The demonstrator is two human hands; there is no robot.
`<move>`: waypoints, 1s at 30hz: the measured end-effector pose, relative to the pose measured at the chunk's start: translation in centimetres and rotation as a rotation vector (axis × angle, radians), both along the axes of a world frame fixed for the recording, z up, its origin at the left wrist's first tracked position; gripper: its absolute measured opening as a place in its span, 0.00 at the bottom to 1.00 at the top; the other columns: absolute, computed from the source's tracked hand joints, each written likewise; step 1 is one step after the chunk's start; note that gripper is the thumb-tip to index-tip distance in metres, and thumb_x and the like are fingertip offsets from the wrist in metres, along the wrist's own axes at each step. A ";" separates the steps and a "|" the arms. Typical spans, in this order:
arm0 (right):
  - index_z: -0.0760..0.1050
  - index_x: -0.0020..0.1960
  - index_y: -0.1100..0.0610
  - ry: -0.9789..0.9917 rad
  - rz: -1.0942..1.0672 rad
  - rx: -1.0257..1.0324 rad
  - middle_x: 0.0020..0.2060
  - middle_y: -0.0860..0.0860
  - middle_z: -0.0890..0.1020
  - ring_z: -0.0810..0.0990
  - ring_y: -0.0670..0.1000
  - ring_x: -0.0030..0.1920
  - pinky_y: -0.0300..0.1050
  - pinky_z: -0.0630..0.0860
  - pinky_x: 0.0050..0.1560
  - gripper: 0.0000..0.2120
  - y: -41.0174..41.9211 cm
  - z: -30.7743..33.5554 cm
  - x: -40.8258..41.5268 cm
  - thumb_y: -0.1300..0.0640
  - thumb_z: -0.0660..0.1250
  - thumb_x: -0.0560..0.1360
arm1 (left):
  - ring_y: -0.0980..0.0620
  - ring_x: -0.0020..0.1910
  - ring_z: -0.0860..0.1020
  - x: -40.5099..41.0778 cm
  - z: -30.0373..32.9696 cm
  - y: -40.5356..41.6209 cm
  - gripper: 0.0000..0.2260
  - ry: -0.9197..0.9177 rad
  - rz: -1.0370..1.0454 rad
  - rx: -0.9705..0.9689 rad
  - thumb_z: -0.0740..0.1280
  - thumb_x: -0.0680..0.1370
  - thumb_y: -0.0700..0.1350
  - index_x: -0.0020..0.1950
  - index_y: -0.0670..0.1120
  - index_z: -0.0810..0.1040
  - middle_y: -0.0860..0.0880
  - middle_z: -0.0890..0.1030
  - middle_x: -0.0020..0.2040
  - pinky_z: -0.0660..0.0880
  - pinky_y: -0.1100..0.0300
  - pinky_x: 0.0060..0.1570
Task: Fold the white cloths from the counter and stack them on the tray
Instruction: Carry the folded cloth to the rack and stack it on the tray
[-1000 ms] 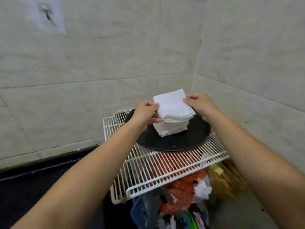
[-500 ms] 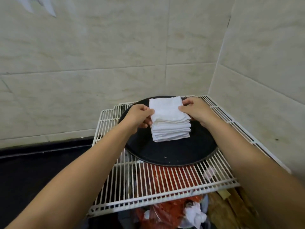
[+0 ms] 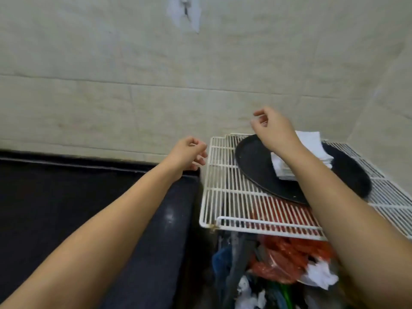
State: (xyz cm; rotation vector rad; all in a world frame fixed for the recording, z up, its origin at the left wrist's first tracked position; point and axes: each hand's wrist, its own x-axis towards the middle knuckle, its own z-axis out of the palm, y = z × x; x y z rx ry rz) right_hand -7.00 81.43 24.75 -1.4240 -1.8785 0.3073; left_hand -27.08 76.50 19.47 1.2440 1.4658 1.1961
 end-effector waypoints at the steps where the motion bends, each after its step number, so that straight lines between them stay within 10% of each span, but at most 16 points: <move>1: 0.75 0.59 0.59 -0.018 0.068 -0.010 0.48 0.55 0.80 0.78 0.57 0.50 0.47 0.72 0.52 0.13 -1.2 -0.8 -3.5 0.56 0.61 0.76 | 0.57 0.26 0.74 -3.1 -0.4 -2.1 0.06 0.026 0.052 0.005 0.61 0.80 0.43 0.42 0.46 0.70 0.48 0.76 0.36 0.67 0.66 0.23; 15: 0.74 0.60 0.55 -0.462 0.816 -0.317 0.55 0.55 0.75 0.77 0.57 0.55 0.53 0.74 0.57 0.13 -25.8 -19.1 -46.7 0.51 0.59 0.79 | 0.49 0.44 0.77 -40.4 -12.8 -38.0 0.06 0.675 0.627 -0.425 0.62 0.79 0.47 0.50 0.45 0.75 0.50 0.78 0.42 0.72 0.59 0.44; 24: 0.70 0.66 0.55 -0.710 1.154 -0.340 0.59 0.55 0.72 0.75 0.57 0.58 0.53 0.73 0.60 0.18 -32.4 -23.9 -64.6 0.49 0.58 0.79 | 0.46 0.54 0.77 -54.1 -18.5 -46.6 0.13 0.659 0.708 -0.597 0.61 0.78 0.55 0.53 0.48 0.76 0.47 0.81 0.53 0.75 0.47 0.55; 30: 0.68 0.68 0.55 -0.755 1.285 -0.370 0.62 0.56 0.71 0.74 0.56 0.62 0.53 0.71 0.63 0.20 -32.5 -25.1 -78.1 0.47 0.59 0.79 | 0.48 0.53 0.78 -65.7 -18.0 -46.7 0.13 0.566 0.744 -0.601 0.62 0.79 0.52 0.57 0.45 0.76 0.46 0.81 0.53 0.74 0.56 0.54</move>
